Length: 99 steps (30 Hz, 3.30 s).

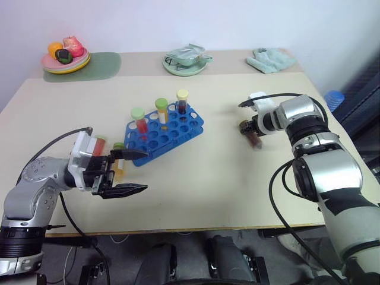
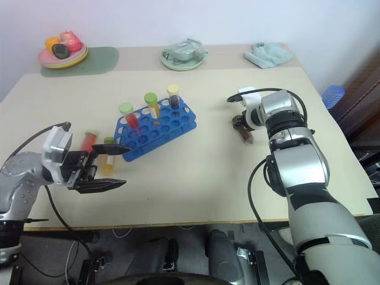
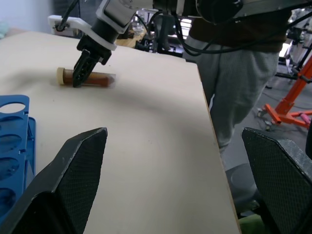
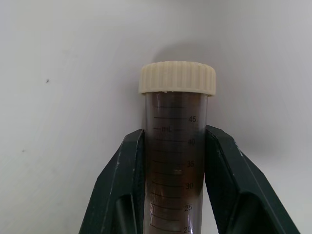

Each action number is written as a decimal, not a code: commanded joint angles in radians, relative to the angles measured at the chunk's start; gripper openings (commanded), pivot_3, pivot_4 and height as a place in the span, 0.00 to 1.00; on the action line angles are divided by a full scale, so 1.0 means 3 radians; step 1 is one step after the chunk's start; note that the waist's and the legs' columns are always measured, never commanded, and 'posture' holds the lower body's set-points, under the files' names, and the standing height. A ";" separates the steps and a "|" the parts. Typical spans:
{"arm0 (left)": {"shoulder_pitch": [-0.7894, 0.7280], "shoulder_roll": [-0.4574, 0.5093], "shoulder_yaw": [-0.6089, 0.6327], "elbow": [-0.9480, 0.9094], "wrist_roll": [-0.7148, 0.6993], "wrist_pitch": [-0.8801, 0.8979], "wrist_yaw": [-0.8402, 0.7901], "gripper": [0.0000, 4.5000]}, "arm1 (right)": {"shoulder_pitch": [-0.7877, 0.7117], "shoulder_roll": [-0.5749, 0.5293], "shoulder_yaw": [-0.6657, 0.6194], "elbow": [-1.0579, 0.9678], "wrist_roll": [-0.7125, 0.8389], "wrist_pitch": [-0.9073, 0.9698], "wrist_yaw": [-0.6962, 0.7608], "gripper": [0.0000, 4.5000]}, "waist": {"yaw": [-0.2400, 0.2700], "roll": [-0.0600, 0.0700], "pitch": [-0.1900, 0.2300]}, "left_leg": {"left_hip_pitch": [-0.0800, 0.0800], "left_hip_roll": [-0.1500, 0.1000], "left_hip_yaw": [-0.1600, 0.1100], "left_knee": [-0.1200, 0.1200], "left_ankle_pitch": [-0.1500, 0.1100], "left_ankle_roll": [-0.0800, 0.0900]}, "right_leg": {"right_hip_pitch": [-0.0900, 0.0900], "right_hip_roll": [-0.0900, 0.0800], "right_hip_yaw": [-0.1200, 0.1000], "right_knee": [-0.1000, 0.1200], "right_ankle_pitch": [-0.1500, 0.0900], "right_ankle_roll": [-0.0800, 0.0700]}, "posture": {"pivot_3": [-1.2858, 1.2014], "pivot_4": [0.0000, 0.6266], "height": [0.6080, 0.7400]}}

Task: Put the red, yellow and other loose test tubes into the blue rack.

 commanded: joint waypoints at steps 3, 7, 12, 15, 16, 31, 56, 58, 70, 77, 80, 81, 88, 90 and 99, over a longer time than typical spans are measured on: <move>0.0076 0.0052 0.0164 -0.0194 -0.0120 0.0031 0.0107 1.00 | -0.0012 0.0080 -0.0039 -0.0007 0.0064 -0.0021 0.0339 0.32 | -0.0005 0.0000 0.0000 | 0.0000 0.0000 0.0000 0.0000 0.0000 0.0000 | 0.0000 0.0000 0.0000 0.0000 0.0000 0.0000 | 0.52 0.24 1.00; 0.0127 0.0044 0.0219 -0.0211 -0.0156 0.0047 0.0163 1.00 | -0.0041 0.0105 -0.0281 -0.0531 0.0332 0.0020 0.0497 0.32 | -0.0015 0.0010 0.0006 | -0.0001 0.0000 0.0001 -0.0003 0.0000 0.0000 | -0.0004 0.0000 0.0002 0.0000 0.0000 0.0000 | 0.52 0.24 1.00; 0.0181 0.0005 0.0290 -0.0173 -0.0214 0.0052 0.0254 1.00 | 0.0496 0.0375 -0.0975 -0.2170 0.1090 0.0118 0.0430 0.32 | 0.0024 0.0009 0.0006 | -0.0030 0.0000 0.0000 -0.0001 0.0005 -0.0008 | -0.0039 0.0000 0.0001 0.0016 0.0000 0.0000 | 0.52 0.24 1.00; 0.0236 -0.0011 0.0309 -0.0120 -0.0206 0.0028 0.0263 1.00 | 0.1002 0.0720 -0.1241 -0.2888 0.1392 -0.0448 0.0304 0.32 | 0.0072 0.0007 0.0005 | -0.0029 0.0000 0.0000 -0.0001 0.0008 -0.0013 | -0.0037 0.0000 -0.0001 0.0016 0.0000 0.0000 | 0.52 0.24 1.00; 0.0248 -0.0007 0.0314 -0.0108 -0.0205 0.0023 0.0260 1.00 | 0.1120 0.0808 -0.1266 -0.3015 0.1448 -0.0596 0.0281 0.32 | 0.0075 0.0008 0.0005 | -0.0029 0.0000 0.0002 0.0000 0.0006 -0.0010 | -0.0036 0.0000 0.0000 0.0015 0.0000 0.0000 | 0.52 0.24 1.00; 0.0444 -0.0030 0.0541 -0.0096 -0.0288 0.0033 0.0359 1.00 | 0.1197 0.1552 -0.1287 -0.1515 0.1346 -0.3542 0.0006 0.32 | 0.0013 0.0009 0.0006 | -0.0023 -0.0001 0.0006 0.0001 0.0013 -0.0022 | -0.0038 0.0001 0.0001 0.0022 0.0000 0.0000 | 0.52 0.24 1.00; 0.0870 -0.0053 0.0832 -0.0392 -0.0445 0.0057 0.0555 1.00 | 0.0850 0.1752 -0.1592 0.0316 0.1311 -0.4746 0.0089 0.32 | -0.0015 0.0010 0.0006 | -0.0007 0.0001 0.0006 -0.0001 0.0016 -0.0028 | -0.0020 0.0000 0.0001 0.0021 -0.0001 -0.0001 | 0.52 0.24 1.00; 0.0873 -0.0052 0.0831 -0.0392 -0.0449 0.0053 0.0562 1.00 | 0.0848 0.1767 -0.1584 0.0345 0.1283 -0.4752 0.0069 0.32 | -0.0016 0.0010 0.0006 | -0.0005 0.0001 0.0006 -0.0001 0.0016 -0.0028 | -0.0018 0.0000 0.0001 0.0021 -0.0001 -0.0001 | 0.52 0.24 1.00; 0.0924 -0.0040 0.0851 -0.0449 -0.0463 0.0047 0.0580 1.00 | 0.0816 0.1699 -0.1606 0.0501 0.1126 -0.4849 -0.0267 0.32 | -0.0017 0.0010 0.0006 | 0.0028 0.0001 0.0006 -0.0014 0.0007 -0.0013 | 0.0008 0.0000 0.0001 0.0016 -0.0003 -0.0006 | 0.52 0.24 1.00; 0.0970 -0.0032 0.0884 -0.0506 -0.0489 0.0068 0.0601 1.00 | 0.0808 0.1726 -0.1658 0.0520 0.1134 -0.4902 -0.0381 0.32 | -0.0013 0.0010 0.0006 | 0.0028 0.0001 0.0006 -0.0015 0.0008 -0.0014 | 0.0008 0.0000 0.0001 0.0016 -0.0003 -0.0006 | 0.52 0.24 1.00; 0.0972 -0.0024 0.0896 -0.0507 -0.0496 0.0073 0.0606 1.00 | 0.0807 0.1751 -0.1664 0.0525 0.1116 -0.4953 -0.0432 0.32 | -0.0013 0.0010 0.0006 | 0.0028 0.0001 0.0006 -0.0015 0.0007 -0.0013 | 0.0008 0.0000 0.0001 0.0016 -0.0003 -0.0006 | 0.52 0.24 1.00; 0.0972 -0.0023 0.0898 -0.0509 -0.0497 0.0074 0.0607 1.00 | 0.0807 0.1757 -0.1665 0.0528 0.1113 -0.4960 -0.0442 0.32 | -0.0013 0.0010 0.0006 | 0.0028 0.0001 0.0006 -0.0015 0.0007 -0.0013 | 0.0008 0.0000 0.0001 0.0016 -0.0003 -0.0006 | 0.52 0.24 1.00; 0.0971 -0.0016 0.0899 -0.0522 -0.0504 0.0080 0.0619 1.00 | 0.0902 0.1820 -0.1637 0.0522 0.1049 -0.5097 -0.0493 0.32 | -0.0015 0.0010 0.0007 | 0.0028 0.0001 0.0006 -0.0015 0.0007 -0.0013 | 0.0008 0.0000 0.0001 0.0016 -0.0004 -0.0006 | 0.52 0.24 1.00; 0.0969 -0.0014 0.0898 -0.0520 -0.0505 0.0081 0.0618 1.00 | 0.0935 0.1838 -0.1628 0.0521 0.1025 -0.5133 -0.0504 0.39 | -0.0014 0.0010 0.0007 | 0.0028 0.0001 0.0006 -0.0015 0.0007 -0.0013 | 0.0008 0.0000 0.0001 0.0016 -0.0004 -0.0007 | 0.52 0.24 1.00; 0.0920 -0.0023 0.0855 -0.0501 -0.0498 0.0080 0.0626 1.00 | 0.1075 0.1893 -0.1583 0.0466 0.0920 -0.5302 -0.0484 0.98 | -0.0017 0.0012 0.0008 | 0.0028 0.0001 0.0006 -0.0018 0.0007 -0.0014 | 0.0007 0.0000 0.0001 0.0015 -0.0004 -0.0007 | 0.52 0.24 1.00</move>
